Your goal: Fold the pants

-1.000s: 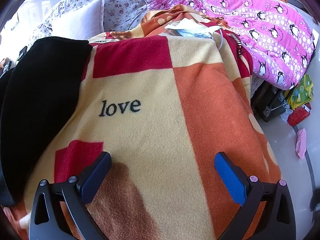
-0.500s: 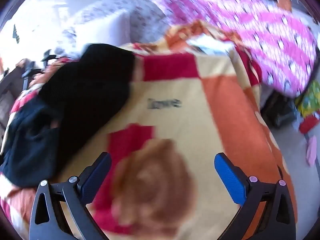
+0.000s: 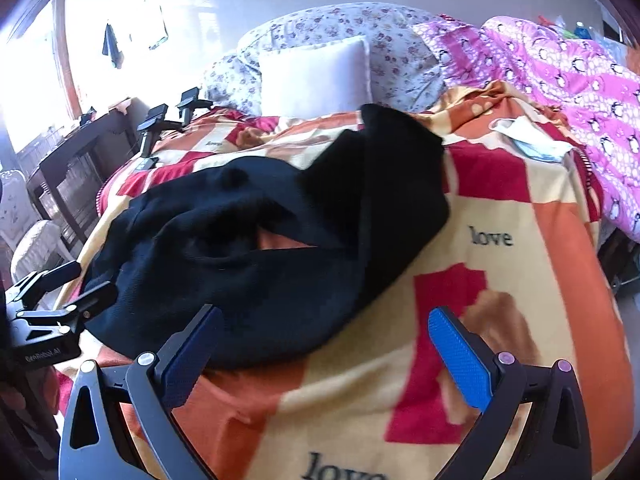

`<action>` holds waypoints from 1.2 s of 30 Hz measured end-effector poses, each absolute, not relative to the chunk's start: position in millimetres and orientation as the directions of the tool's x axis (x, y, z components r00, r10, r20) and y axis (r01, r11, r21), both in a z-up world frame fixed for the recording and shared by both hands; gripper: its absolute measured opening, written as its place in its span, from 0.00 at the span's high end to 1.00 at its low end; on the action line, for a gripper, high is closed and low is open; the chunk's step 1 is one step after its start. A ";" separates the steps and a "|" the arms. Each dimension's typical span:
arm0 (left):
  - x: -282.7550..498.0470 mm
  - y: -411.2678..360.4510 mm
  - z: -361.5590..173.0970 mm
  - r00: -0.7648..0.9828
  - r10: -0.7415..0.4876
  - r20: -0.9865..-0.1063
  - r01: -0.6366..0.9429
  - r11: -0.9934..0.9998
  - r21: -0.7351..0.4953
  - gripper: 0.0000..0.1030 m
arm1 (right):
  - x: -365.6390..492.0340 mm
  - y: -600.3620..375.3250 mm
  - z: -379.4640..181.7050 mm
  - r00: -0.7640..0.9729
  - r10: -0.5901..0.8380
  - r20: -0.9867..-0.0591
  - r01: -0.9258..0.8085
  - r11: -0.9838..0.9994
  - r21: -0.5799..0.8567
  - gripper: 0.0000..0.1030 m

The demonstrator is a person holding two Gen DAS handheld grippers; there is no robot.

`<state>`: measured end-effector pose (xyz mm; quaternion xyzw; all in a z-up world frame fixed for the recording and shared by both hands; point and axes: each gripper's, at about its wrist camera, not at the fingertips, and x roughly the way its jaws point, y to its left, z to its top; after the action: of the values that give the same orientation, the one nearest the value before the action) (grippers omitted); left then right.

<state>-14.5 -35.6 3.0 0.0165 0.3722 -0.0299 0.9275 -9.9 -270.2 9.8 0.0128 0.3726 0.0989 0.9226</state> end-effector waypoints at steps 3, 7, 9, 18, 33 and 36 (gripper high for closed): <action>-13.3 -34.6 1.8 0.719 -0.046 -0.694 0.063 0.998 -0.001 0.05 | -7.4 -262.8 8.4 0.704 0.187 -0.685 -0.189 0.979 0.074 0.01; -11.7 -36.1 -0.2 0.716 -0.044 -0.697 0.060 0.998 -0.002 0.05 | -7.2 -258.5 9.2 0.704 0.193 -0.683 -0.202 0.977 0.068 0.01; -11.4 -37.0 -1.0 0.714 -0.044 -0.699 0.062 0.998 -0.001 0.05 | -5.2 -257.3 7.9 0.700 0.190 -0.689 -0.200 0.978 0.067 0.00; -7.3 -40.2 -7.7 0.702 -0.044 -0.711 0.059 0.998 -0.004 0.05 | -1.3 -263.1 4.1 0.693 0.160 -0.703 -0.173 0.984 0.053 0.00; 1.0 -38.2 -16.4 0.682 -0.047 -0.730 0.054 0.998 -0.014 0.05 | 24.0 -292.9 10.3 0.711 0.135 -0.690 -0.100 0.991 0.091 0.01; 4.8 -38.9 -18.6 0.676 -0.049 -0.735 0.055 0.998 -0.016 0.05 | 35.6 -297.0 14.6 0.716 0.114 -0.689 -0.082 0.993 0.080 0.04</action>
<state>4.8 -38.9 -18.6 0.0036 0.4012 -0.0283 0.9155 35.6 -297.0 14.6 0.0218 0.3730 0.0528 0.9261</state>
